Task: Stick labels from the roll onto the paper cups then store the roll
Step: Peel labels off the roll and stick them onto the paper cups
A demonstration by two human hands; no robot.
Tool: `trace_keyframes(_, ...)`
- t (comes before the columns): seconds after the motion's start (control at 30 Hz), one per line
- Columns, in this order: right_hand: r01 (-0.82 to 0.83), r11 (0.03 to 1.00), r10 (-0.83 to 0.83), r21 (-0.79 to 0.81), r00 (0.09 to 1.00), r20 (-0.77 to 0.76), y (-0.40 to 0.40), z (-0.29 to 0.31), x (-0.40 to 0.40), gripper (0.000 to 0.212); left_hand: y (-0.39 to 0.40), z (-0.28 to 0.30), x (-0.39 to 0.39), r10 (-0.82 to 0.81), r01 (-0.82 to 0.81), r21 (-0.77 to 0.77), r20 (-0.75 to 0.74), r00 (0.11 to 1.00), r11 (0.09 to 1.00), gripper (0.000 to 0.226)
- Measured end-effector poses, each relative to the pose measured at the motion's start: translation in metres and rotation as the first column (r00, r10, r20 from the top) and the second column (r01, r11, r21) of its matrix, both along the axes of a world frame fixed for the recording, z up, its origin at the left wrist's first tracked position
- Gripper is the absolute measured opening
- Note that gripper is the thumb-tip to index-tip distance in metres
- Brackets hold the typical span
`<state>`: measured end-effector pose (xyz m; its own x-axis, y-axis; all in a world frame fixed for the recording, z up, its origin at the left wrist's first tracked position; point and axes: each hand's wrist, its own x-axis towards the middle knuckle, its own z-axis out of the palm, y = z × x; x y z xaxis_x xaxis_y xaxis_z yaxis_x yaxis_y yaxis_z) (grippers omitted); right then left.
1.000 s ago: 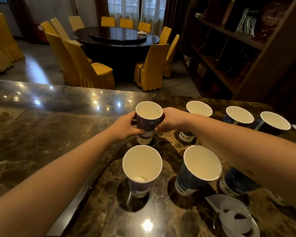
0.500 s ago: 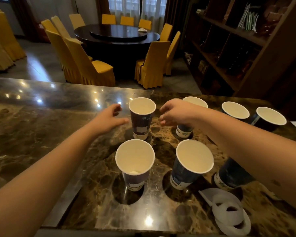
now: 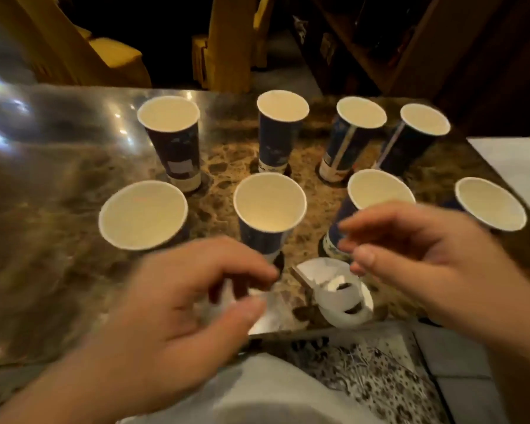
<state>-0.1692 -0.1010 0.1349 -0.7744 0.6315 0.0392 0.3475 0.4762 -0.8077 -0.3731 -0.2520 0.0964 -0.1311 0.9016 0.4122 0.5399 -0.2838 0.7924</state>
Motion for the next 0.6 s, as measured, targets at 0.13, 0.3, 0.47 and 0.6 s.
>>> trace_keyframes(0.13, 0.127, 0.977, -0.158, 0.174, 0.971, 0.182, -0.003, -0.071, 0.026, 0.025, 0.042, -0.065, 0.046, -0.152, 0.094, -0.291, -0.184, 0.971, 0.952, 0.038)
trace_keyframes(0.3, 0.022, 0.912, -0.191, 0.409, 0.907, 0.376, 0.003, -0.113, 0.041, 0.043, 0.072, -0.108, 0.067, -0.208, 0.077, -0.389, -0.309, 0.928, 0.918, 0.059)
trace_keyframes(0.47, 0.06, 0.934, -0.182, 0.352, 0.928, 0.325, 0.013, -0.121, 0.049, 0.018, 0.088, -0.108, 0.071, -0.215, 0.079, -0.394, -0.314, 0.925, 0.916, 0.02)
trace_keyframes(0.6, 0.131, 0.971, -0.173, 0.202, 0.964, 0.202, 0.019, -0.118, 0.059, 0.011, 0.089, -0.1, 0.068, -0.246, 0.142, -0.412, -0.21, 0.946, 0.9, 0.009)
